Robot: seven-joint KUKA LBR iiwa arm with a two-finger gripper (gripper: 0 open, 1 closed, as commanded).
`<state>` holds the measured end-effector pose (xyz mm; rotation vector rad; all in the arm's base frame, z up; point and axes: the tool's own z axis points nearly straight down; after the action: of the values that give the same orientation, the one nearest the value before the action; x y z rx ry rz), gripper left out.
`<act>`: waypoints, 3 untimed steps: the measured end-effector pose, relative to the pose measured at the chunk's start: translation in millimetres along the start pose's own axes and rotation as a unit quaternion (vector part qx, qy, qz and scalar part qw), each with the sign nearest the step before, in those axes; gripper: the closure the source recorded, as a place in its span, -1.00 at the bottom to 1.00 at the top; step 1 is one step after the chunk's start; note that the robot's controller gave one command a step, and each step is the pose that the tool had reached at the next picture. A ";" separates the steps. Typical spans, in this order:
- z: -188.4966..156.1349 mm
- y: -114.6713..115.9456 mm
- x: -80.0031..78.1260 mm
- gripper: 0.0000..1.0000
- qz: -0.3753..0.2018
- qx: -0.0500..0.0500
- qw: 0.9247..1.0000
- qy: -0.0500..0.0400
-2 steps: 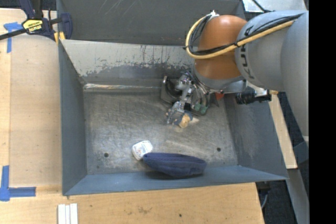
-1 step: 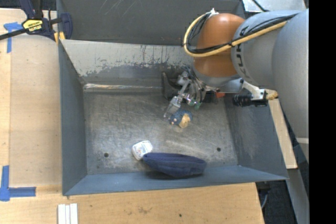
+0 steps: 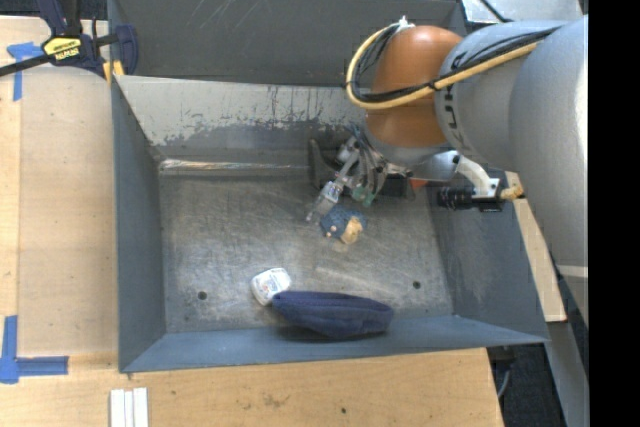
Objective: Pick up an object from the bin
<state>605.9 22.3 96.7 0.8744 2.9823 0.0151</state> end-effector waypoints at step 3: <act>19.8 12.3 3.3 1.00 0.071 0.003 0.997 0.006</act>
Offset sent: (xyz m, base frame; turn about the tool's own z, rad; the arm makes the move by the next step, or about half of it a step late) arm -0.0082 0.0046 -0.0267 0.1876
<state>610.4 34.4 77.0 1.0886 2.9257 0.0135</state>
